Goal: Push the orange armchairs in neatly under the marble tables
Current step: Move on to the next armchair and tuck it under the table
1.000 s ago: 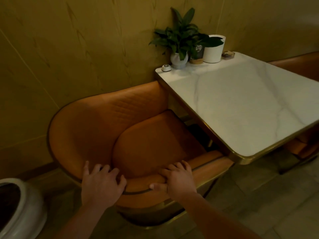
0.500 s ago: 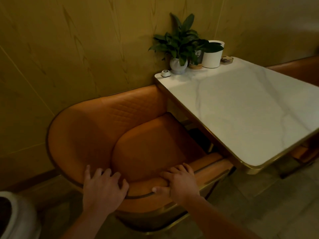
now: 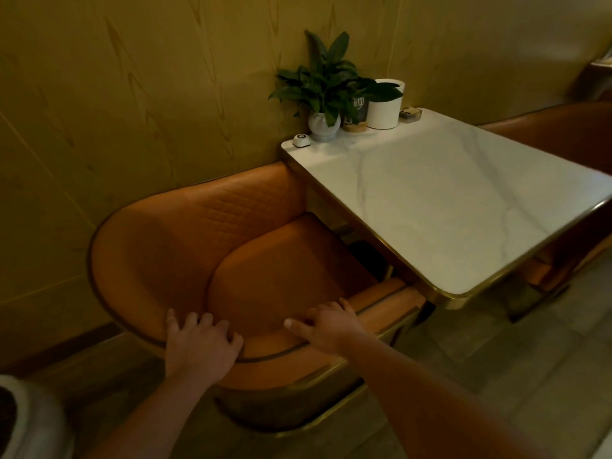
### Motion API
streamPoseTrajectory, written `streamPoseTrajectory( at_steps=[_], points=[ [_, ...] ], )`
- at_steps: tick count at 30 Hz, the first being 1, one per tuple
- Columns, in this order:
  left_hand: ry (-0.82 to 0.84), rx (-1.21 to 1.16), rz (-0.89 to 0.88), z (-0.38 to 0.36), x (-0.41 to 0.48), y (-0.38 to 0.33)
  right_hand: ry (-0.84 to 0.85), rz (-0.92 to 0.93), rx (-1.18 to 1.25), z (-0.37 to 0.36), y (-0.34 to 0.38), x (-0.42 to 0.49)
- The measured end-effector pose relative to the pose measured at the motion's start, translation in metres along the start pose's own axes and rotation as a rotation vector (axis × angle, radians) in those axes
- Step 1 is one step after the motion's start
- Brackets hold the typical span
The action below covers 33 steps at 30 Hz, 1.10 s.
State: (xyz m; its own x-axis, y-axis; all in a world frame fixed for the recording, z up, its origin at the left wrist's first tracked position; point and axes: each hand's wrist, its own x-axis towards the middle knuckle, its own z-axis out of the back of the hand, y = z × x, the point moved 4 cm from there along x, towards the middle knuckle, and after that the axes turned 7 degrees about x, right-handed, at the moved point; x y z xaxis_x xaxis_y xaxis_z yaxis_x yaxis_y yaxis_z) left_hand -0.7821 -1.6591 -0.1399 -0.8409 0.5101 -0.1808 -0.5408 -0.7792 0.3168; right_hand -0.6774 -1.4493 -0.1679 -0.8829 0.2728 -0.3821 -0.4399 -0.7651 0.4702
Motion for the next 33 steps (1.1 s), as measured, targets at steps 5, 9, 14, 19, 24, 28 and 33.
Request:
streamPoseTrajectory(
  at_steps=[5,9,14,19,24,28,33],
  points=[
    [0.081,-0.206,-0.024,0.017,-0.004,0.005,-0.161,-0.101,0.123,0.014,0.013,-0.017],
    [0.012,-0.286,-0.065,0.046,-0.027,0.002,-0.244,-0.098,0.112,0.033,0.021,-0.052],
    [-0.032,-0.35,-0.123,0.104,-0.062,-0.01,-0.36,-0.107,0.144,0.077,0.028,-0.112],
    [-0.087,-0.338,-0.2,0.163,-0.1,-0.026,-0.432,-0.123,0.217,0.117,0.028,-0.184],
    [-0.102,-0.334,-0.311,0.209,-0.135,-0.065,-0.495,-0.179,0.267,0.143,0.014,-0.248],
    [-0.105,-0.32,-0.39,0.238,-0.161,-0.107,-0.551,-0.229,0.269,0.159,-0.014,-0.298],
    [-0.117,-0.273,-0.489,0.269,-0.182,-0.167,-0.631,-0.312,0.259,0.182,-0.063,-0.349]
  ],
)
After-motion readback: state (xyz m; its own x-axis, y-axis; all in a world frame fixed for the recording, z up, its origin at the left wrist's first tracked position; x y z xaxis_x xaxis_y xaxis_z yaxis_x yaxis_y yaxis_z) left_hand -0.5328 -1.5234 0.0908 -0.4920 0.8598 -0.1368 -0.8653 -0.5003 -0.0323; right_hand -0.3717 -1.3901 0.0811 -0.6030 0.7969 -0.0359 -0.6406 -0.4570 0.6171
